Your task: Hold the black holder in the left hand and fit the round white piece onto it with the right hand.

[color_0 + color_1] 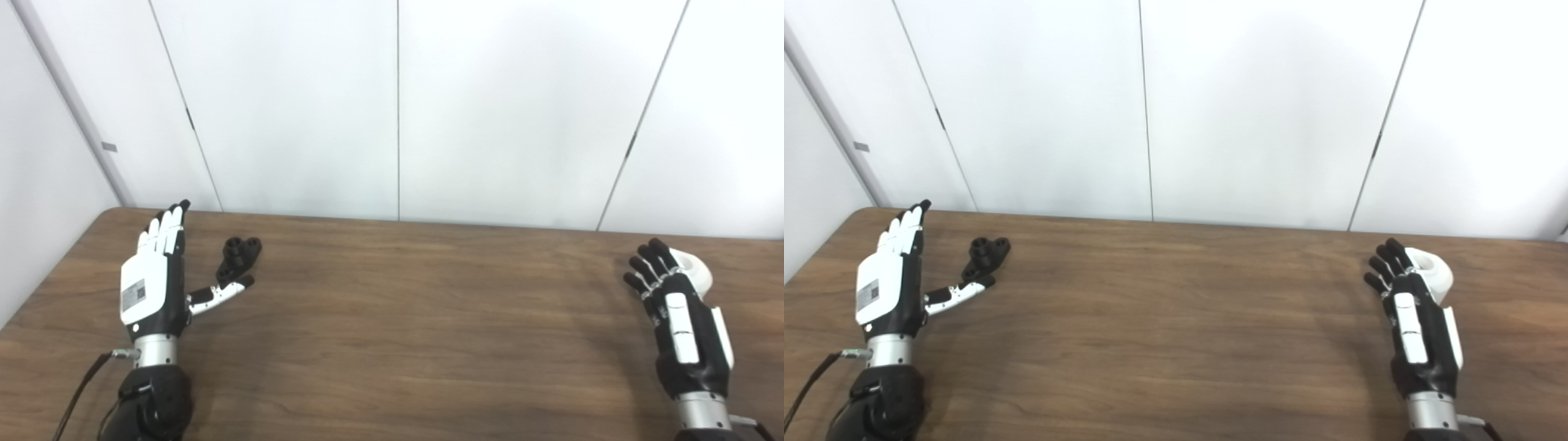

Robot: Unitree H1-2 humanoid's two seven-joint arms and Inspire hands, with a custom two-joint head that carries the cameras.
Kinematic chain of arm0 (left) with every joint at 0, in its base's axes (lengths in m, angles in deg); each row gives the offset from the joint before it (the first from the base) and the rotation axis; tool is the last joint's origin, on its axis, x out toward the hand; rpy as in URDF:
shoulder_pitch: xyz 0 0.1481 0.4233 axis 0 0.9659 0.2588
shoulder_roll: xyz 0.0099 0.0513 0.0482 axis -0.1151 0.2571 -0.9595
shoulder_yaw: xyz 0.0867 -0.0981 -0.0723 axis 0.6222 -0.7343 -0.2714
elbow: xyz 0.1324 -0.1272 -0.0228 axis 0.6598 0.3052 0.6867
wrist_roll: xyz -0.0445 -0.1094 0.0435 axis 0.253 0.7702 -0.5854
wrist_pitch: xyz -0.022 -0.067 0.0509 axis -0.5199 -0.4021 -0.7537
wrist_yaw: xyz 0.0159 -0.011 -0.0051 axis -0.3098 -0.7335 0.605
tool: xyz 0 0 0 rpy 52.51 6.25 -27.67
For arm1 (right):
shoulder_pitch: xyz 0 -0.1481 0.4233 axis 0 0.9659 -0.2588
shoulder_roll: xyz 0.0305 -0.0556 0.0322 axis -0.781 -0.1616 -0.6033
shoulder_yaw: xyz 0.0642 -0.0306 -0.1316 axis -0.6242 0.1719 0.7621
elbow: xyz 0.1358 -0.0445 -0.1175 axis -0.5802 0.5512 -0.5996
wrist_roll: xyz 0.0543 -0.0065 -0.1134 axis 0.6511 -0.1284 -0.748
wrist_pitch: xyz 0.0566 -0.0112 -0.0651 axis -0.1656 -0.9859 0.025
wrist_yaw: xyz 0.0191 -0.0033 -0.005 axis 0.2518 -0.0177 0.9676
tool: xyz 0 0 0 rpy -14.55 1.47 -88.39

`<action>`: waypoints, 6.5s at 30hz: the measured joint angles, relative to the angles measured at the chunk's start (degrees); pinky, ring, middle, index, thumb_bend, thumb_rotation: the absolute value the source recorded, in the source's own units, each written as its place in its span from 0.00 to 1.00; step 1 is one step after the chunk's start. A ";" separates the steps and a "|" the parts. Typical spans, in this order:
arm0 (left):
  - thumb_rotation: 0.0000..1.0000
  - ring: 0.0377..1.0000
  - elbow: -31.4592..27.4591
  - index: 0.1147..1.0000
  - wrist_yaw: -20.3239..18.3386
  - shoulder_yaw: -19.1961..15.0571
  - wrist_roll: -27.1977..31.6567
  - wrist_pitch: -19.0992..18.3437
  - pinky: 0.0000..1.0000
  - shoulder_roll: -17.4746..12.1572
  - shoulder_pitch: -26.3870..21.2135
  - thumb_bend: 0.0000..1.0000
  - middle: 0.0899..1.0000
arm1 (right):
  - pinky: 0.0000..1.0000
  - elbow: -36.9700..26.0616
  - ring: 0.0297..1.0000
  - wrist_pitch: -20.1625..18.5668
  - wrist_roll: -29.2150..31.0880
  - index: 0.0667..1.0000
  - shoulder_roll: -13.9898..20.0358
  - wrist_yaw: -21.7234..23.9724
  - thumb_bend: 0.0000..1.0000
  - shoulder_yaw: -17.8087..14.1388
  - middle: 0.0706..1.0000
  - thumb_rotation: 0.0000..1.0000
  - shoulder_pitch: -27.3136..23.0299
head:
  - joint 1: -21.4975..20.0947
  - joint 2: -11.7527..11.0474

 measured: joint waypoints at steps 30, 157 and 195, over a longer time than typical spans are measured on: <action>0.37 0.93 5.86 0.91 -14.94 1.16 11.22 -7.66 0.84 -4.32 -3.38 1.00 0.96 | 0.84 -2.70 0.88 -2.33 1.09 0.87 1.07 0.55 0.33 -0.13 0.88 0.81 2.04 | 1.94 2.02; 0.11 0.73 8.31 0.56 -14.24 7.12 8.97 -5.43 0.66 -4.09 -7.65 0.88 0.68 | 0.83 -19.41 0.89 -13.91 3.32 0.86 0.00 -0.98 0.33 -0.69 0.90 0.80 7.05 | 4.22 7.21; 0.05 0.74 6.65 0.41 -14.24 8.37 7.80 -6.70 0.68 -4.27 -6.96 0.52 0.65 | 0.85 -24.33 0.88 -18.36 1.26 0.84 0.00 -3.19 0.38 -0.84 0.88 0.80 6.92 | 4.13 11.16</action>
